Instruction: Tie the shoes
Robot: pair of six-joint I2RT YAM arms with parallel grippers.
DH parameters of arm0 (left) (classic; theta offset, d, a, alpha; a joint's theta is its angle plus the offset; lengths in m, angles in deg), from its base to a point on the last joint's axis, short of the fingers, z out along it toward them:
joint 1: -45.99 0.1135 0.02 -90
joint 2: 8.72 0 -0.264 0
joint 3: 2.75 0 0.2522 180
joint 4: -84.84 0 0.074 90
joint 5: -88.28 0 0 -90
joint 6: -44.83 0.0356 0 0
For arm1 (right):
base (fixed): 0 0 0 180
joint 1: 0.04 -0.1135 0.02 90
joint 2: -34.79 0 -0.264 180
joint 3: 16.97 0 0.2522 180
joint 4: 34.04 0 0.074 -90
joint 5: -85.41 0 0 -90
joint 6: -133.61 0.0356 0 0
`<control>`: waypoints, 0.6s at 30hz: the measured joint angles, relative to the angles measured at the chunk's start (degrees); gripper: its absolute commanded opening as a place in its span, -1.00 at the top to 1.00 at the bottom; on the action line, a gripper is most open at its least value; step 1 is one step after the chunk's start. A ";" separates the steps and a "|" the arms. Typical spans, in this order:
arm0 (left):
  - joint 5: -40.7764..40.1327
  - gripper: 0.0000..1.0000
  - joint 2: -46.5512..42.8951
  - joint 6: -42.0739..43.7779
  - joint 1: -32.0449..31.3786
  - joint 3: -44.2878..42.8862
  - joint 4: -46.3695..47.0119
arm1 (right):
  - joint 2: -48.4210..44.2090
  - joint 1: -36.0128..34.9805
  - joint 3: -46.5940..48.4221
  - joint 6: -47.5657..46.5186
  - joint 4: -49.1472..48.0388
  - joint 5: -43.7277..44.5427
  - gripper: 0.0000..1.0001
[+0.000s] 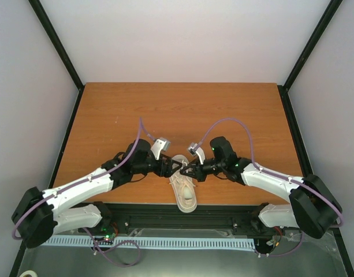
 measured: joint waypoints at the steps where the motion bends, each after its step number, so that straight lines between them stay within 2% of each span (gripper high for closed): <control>1: -0.90 -0.58 -0.87 0.33 0.00 0.11 -0.26 | -0.35 0.02 -0.15 0.76 -0.04 0.63 0.94; 7: -6.19 -0.34 -6.64 3.48 -3.80 3.02 2.84 | -1.16 0.35 -0.46 5.73 -0.33 3.98 0.94; 10: -6.54 -0.07 -7.32 4.79 -5.86 5.14 5.40 | -1.20 0.76 -0.46 8.20 -0.28 5.27 0.94; 12: -6.05 0.04 -6.45 5.92 -6.16 5.90 6.29 | -1.40 1.33 -0.46 10.23 -0.17 5.88 0.94; 18: -5.29 0.17 -0.42 7.52 -6.75 6.01 8.55 | -1.79 2.01 -0.46 14.10 -0.09 6.62 0.95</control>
